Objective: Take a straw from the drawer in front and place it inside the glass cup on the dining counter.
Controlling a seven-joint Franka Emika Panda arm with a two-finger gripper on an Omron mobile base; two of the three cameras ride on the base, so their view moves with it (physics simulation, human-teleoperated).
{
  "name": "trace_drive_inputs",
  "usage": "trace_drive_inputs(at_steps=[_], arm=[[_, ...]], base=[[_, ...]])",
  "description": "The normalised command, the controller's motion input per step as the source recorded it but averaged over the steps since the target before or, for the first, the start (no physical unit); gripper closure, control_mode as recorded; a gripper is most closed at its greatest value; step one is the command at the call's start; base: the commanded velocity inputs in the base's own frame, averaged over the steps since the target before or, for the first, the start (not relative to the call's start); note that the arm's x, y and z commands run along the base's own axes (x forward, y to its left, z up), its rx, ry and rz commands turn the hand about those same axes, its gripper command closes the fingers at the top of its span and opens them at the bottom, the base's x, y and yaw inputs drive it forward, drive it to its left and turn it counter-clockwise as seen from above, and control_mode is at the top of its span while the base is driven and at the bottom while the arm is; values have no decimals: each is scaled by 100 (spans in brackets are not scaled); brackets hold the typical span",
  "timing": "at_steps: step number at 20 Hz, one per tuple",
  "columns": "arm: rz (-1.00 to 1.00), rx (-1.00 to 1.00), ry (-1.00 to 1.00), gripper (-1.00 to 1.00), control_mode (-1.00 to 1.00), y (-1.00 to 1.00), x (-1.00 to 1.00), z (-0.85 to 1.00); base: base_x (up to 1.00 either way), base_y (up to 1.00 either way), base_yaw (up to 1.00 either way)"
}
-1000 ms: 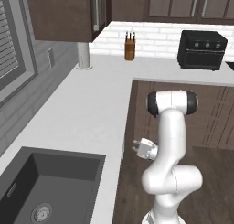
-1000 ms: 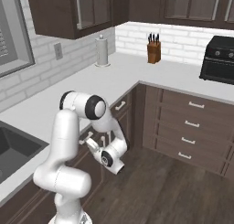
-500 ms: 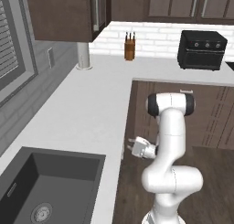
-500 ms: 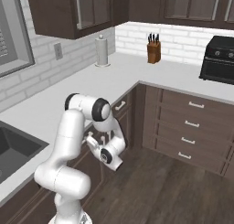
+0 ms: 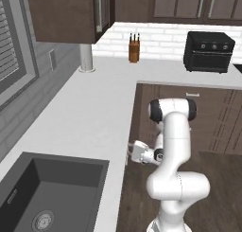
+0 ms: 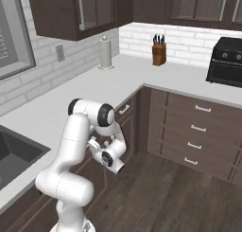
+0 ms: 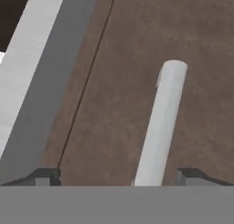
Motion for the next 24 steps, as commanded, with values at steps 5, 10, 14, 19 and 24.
trace_drive_inputs(at_steps=[5, 10, 14, 19, 24], arm=[[1, 0, 8, -100, -100, 13, 31, -36], [1, 0, 6, -100, -100, 5, 29, -38], [1, 0, 4, -100, -100, 0, 29, -33], [1, 0, 1, -100, -100, 25, 16, -5], [0, 0, 0, -100, -100, 39, 0, 24]], base=[[0, 0, 0], [0, 0, 0], [0, 0, 0], [0, 0, 0], [0, 0, 0]])
